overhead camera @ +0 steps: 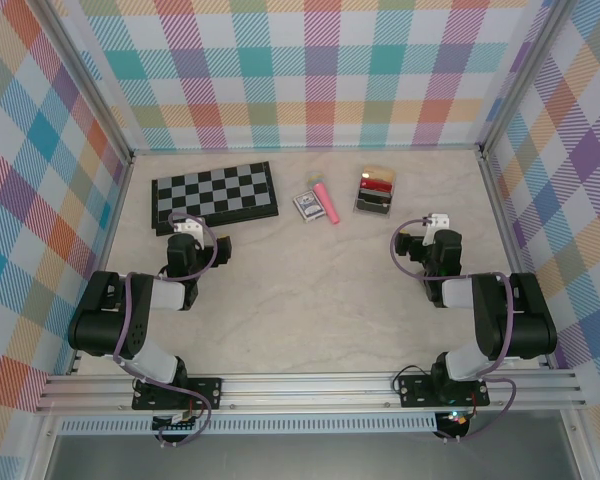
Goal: Put the credit cards into the card holder
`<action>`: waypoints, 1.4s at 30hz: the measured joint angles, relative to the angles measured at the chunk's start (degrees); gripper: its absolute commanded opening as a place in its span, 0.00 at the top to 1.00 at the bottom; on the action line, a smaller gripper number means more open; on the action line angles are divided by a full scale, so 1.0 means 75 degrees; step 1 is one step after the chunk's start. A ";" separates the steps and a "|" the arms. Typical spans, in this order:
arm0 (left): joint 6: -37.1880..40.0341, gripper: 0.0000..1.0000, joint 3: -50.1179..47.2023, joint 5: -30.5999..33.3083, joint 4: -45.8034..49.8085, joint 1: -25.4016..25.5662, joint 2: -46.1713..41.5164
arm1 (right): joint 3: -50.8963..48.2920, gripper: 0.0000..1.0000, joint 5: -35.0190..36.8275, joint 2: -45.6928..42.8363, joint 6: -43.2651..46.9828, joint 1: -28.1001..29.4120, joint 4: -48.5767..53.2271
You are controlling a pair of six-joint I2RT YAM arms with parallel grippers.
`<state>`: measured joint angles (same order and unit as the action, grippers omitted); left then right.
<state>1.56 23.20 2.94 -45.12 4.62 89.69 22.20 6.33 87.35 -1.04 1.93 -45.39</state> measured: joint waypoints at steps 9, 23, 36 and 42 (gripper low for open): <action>0.0090 0.00 -0.0475 -0.0219 -0.0577 -0.0006 -0.0221 | -0.0003 0.00 -0.0347 -0.0192 0.0061 -0.0003 0.0079; -0.1250 0.00 0.0513 -0.0326 0.3558 -0.0023 -0.5225 | 0.2637 0.00 0.0597 -0.3019 -0.2401 -0.0574 0.6744; -0.3800 0.00 0.0938 -0.1545 0.5971 -0.0044 -0.5692 | 0.2739 0.17 -0.1067 -0.1751 -0.3794 -0.1676 0.9652; -0.4173 0.00 0.0941 -0.2570 0.6073 -0.0041 -0.5607 | 0.3203 0.20 -0.1195 -0.0699 -0.3966 -0.1670 1.0244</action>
<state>-29.74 30.26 -16.34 0.43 4.32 47.64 46.22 -2.63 82.11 -30.79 -10.59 31.44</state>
